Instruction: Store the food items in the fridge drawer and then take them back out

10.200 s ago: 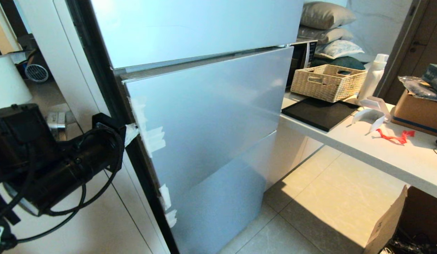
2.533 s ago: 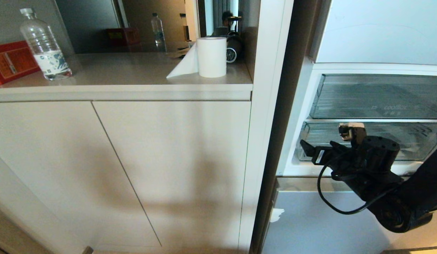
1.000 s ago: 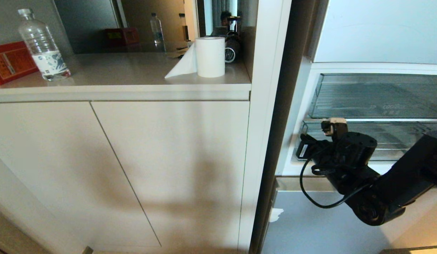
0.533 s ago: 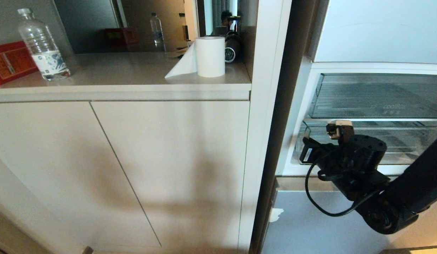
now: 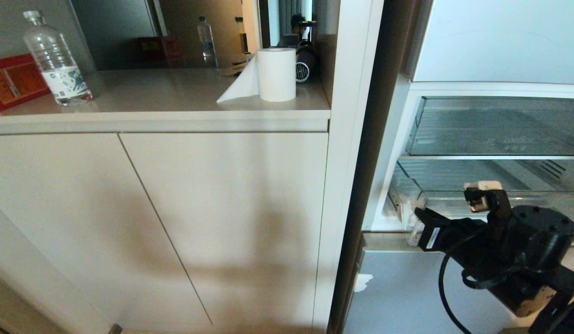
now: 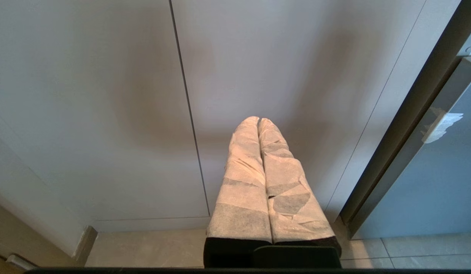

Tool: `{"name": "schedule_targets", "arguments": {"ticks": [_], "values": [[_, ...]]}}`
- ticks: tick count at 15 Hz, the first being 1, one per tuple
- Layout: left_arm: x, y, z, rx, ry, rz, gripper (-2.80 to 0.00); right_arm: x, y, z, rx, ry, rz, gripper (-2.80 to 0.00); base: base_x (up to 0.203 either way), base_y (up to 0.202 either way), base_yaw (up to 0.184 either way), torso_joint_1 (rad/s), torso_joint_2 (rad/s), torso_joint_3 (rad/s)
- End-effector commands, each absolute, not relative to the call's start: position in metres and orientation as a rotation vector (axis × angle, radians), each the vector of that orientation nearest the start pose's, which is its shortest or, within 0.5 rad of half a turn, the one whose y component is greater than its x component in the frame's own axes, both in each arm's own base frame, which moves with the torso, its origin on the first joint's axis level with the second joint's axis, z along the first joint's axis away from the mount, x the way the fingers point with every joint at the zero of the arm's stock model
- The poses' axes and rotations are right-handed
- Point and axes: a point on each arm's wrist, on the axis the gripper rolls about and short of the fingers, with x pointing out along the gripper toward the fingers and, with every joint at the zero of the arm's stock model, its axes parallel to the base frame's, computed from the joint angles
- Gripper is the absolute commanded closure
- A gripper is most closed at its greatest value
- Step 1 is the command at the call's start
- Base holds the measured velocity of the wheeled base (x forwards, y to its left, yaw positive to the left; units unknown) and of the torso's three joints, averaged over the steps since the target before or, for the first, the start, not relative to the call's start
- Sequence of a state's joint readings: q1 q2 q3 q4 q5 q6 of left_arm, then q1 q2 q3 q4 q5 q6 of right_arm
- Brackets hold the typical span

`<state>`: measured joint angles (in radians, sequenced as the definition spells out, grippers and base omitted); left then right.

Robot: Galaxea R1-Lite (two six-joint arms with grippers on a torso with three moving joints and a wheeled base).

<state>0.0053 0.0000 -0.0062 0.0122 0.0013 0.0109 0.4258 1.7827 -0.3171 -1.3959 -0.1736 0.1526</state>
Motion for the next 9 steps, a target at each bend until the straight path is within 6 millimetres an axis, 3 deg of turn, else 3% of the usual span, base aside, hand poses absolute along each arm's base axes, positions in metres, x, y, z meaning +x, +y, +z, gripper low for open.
{"name": "schedule_targets", "arguments": {"ticks": [1,5,9], "values": [[-0.023,0.0,0.076,0.011,0.006,0.008,0.0,0.212,0.103,0.122,0.137,0.095,0.287,-2.8,0.0,0.0,0.0,0.0,0.0,0.0],[-0.023,0.0,0.076,0.011,0.006,0.008,0.0,0.178,0.096,0.128,0.163,0.092,0.327,-2.8,0.0,0.0,0.0,0.0,0.0,0.0],[-0.023,0.0,0.076,0.011,0.006,0.008,0.0,0.146,0.08,0.122,0.148,0.148,0.324,-2.8,0.0,0.0,0.0,0.0,0.0,0.0]]}}
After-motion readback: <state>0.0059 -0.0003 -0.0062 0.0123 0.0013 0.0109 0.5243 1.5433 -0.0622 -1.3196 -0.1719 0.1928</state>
